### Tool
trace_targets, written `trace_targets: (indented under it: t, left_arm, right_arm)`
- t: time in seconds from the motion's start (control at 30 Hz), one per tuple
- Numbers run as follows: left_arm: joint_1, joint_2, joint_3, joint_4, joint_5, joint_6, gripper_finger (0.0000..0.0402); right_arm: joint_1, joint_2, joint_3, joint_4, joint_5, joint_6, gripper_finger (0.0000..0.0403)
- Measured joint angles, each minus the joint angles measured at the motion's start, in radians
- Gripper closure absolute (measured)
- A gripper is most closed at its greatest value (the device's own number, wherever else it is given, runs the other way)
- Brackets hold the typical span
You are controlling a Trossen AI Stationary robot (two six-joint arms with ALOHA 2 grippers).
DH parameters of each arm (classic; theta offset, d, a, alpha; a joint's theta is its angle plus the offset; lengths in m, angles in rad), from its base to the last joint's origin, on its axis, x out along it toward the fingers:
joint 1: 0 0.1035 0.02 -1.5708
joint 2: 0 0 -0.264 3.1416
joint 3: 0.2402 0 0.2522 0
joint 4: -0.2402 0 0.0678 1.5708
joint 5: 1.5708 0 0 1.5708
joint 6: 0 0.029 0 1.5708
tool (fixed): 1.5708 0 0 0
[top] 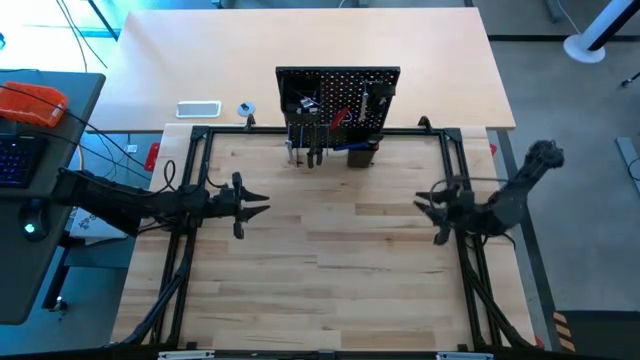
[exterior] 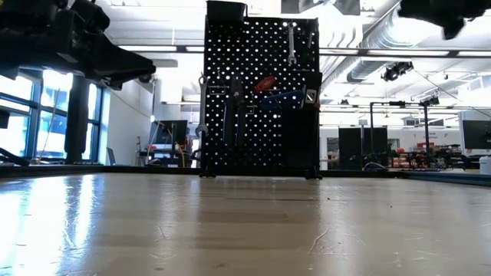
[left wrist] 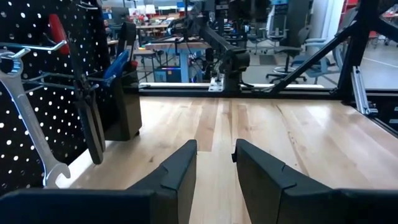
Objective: Hang tools onto peg board
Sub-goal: Return to Home Position
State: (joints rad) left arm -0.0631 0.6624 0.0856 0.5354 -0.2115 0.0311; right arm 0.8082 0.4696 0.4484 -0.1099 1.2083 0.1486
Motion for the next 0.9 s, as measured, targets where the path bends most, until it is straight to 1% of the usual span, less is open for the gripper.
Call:
trace_targets:
  t: [0.03,0.1,0.13,0.17,0.2,0.3,0.43,0.57,0.73,0.8,0.87,0.9]
  left_arm:
    - [0.0,0.0,0.0,0.0,0.0,0.0,0.0296]
    - [0.002,0.0,0.0,0.0,0.0,0.004,0.0296]
    - [0.004,0.0,0.0,0.0,0.0,0.005,0.0296]
    - [0.006,0.0,0.0,0.0,0.0,0.005,0.0296]
    - [0.007,0.0,0.0,0.0,0.0,0.004,0.0296]
    - [0.019,0.0,0.0,0.003,0.0,0.006,0.0296]
    - [0.057,0.0,0.0,0.013,0.013,0.011,0.0296]
    - [0.129,0.0,0.0,0.046,0.096,0.008,0.0296]
    - [0.235,0.0,-0.006,0.06,0.175,-0.008,0.0296]
    - [0.278,-0.001,-0.027,0.111,0.2,-0.022,0.0296]
    - [0.321,-0.01,-0.069,0.201,0.224,-0.041,0.0296]
    - [0.342,-0.014,-0.075,0.205,0.229,-0.053,0.0296]
  right_arm:
    - [-0.038,-0.006,-0.05,0.156,-0.079,-0.089,0.0297]
    - [-0.127,-0.005,-0.146,0.464,-0.298,-0.272,0.0297]
    - [-0.176,-0.001,-0.188,0.593,-0.41,-0.336,0.0297]
    - [-0.226,0.004,-0.222,0.681,-0.501,-0.375,0.0297]
    - [-0.277,0.007,-0.247,0.724,-0.552,-0.393,0.0297]
    - [-0.445,0.007,-0.297,0.734,-0.664,-0.367,0.0297]
    - [-0.696,0.009,-0.333,0.719,-0.949,-0.244,0.0297]
    - [-0.911,0.009,-0.346,0.713,-1.171,-0.191,0.0297]
    - [-1.144,0.009,-0.346,0.667,-1.363,-0.174,0.0297]
    - [-1.222,0.009,-0.346,0.646,-1.434,-0.171,0.0297]
    - [-1.297,0.009,-0.346,0.648,-1.505,-0.171,0.0297]
    - [-1.33,0.008,-0.346,0.653,-1.535,-0.171,0.0297]
